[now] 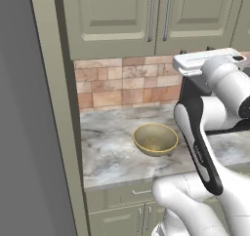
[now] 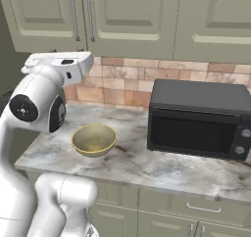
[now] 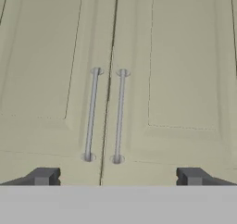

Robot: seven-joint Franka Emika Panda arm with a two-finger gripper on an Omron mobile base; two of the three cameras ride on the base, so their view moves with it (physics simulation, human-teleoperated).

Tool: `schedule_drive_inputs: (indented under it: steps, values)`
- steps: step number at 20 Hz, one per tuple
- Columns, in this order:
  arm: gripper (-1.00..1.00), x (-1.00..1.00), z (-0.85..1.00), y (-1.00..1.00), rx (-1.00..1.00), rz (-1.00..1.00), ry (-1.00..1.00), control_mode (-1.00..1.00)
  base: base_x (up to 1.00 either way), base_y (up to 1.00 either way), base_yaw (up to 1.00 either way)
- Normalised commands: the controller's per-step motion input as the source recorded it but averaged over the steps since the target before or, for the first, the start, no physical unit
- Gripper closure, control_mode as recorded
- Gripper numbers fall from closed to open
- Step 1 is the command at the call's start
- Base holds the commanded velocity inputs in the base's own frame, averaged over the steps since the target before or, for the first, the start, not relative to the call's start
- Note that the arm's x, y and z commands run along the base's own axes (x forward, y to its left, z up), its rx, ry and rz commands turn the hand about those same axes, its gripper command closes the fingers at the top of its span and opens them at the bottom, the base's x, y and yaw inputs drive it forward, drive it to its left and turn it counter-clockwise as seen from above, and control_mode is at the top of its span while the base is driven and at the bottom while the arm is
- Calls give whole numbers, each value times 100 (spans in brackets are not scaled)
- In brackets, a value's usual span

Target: Open the cabinet. Pick the pear and pear from the cabinet and place them into the bowl. Then close the cabinet.

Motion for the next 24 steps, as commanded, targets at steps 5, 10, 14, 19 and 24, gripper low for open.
schedule_drive_inputs:
  steps: [5, 10, 14, 19, 24]
  values:
    - [-100, 6, 45, 0, 0, 4, -8, -100, 0, 0, 0]
    - [-100, 27, 34, 0, 0, 7, -4, -100, 0, 0, 0]
    - [-100, 42, 11, 0, 0, 8, -1, -100, 0, 0, 0]
    - [-100, 56, 0, 0, 0, 5, 0, -100, 0, 0, 0]
    - [-100, 60, 0, 0, 0, 0, 0, -100, 0, 0, 0]
